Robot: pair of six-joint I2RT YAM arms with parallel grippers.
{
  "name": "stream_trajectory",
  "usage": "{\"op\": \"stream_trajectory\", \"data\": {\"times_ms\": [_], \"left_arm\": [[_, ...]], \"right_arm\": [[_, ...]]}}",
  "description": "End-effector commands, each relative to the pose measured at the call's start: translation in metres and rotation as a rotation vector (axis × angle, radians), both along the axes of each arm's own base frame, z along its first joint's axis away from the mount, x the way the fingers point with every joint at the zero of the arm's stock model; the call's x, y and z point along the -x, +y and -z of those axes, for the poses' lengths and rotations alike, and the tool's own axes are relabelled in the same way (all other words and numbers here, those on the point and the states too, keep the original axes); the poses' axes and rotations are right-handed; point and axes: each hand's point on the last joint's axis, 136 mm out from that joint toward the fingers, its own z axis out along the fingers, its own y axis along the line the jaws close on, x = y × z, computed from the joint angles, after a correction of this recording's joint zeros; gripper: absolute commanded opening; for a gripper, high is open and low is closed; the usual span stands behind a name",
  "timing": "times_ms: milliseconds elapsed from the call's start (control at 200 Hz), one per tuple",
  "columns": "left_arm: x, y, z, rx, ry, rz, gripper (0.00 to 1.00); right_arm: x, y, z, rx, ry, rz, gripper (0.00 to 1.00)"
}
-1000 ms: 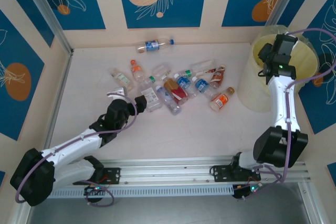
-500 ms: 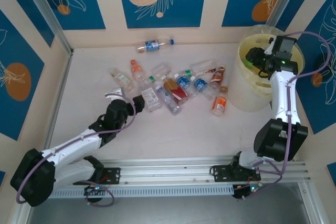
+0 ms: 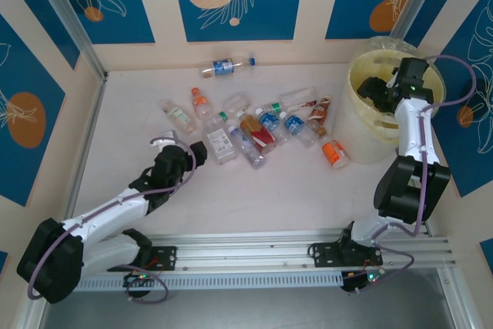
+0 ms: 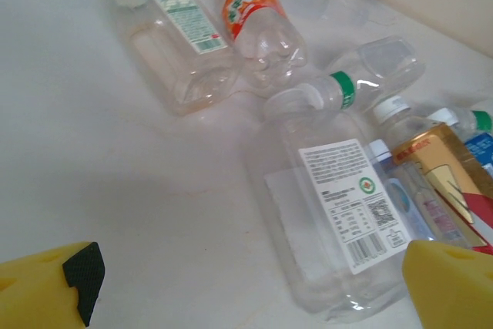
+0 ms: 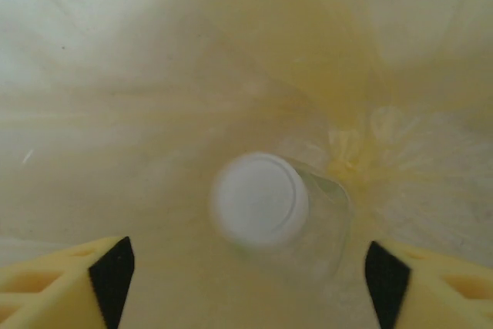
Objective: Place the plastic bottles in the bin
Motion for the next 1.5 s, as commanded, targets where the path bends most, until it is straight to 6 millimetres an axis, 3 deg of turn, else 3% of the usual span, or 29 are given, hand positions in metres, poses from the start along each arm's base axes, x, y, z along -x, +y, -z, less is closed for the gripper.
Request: {"op": "stream_trajectory", "data": {"times_ms": [0, 155, 295, 410, 535, 700, 785, 865, 1010, 1115, 1225, 1345, 1490], "left_arm": [[-0.003, 0.011, 0.001, 0.005, 0.04, -0.057, 1.0], [-0.004, 0.021, 0.006, 0.01, 0.072, -0.087, 1.0], [-0.004, 0.03, 0.011, 0.03, 0.105, -0.119, 1.0], [-0.003, 0.036, 0.017, 0.036, 0.138, -0.139, 1.0], [-0.004, 0.039, 0.022, 0.042, 0.172, -0.151, 1.0], [-0.006, 0.042, 0.025, 0.031, 0.198, -0.163, 1.0], [-0.008, 0.041, 0.025, 0.028, 0.2, -0.153, 1.0], [-0.011, 0.033, 0.022, 0.043, 0.192, -0.104, 1.0], [-0.016, 0.016, 0.013, 0.089, 0.166, -0.016, 1.0], [-0.02, 0.004, 0.005, 0.113, 0.14, 0.046, 1.0], [-0.022, 0.003, 0.006, 0.094, 0.195, 0.042, 1.0], [-0.022, -0.01, 0.01, 0.108, 0.21, 0.107, 1.0], [-0.022, -0.017, 0.012, 0.164, 0.182, 0.132, 1.0]], "right_arm": [[0.006, -0.018, -0.033, 0.077, -0.047, 0.082, 0.86], [0.014, -0.022, -0.057, 0.126, -0.102, 0.115, 0.92], [0.026, -0.015, -0.097, 0.172, -0.207, 0.103, 0.96], [0.038, 0.006, -0.136, 0.203, -0.307, 0.044, 1.0], [0.058, 0.034, -0.162, 0.251, -0.376, -0.011, 1.0], [0.087, 0.096, -0.17, 0.271, -0.447, -0.199, 1.0], [0.101, 0.142, -0.159, 0.238, -0.473, -0.391, 1.0], [0.114, 0.182, -0.134, 0.17, -0.442, -0.553, 1.0], [0.125, 0.212, -0.07, 0.204, -0.283, -0.664, 1.0], [0.125, 0.218, -0.028, 0.282, -0.126, -0.679, 1.0], [0.122, 0.209, 0.01, 0.406, 0.048, -0.633, 1.0], [0.117, 0.206, 0.048, 0.422, 0.139, -0.669, 1.0], [0.107, 0.177, 0.086, 0.454, 0.242, -0.586, 1.0]]}}
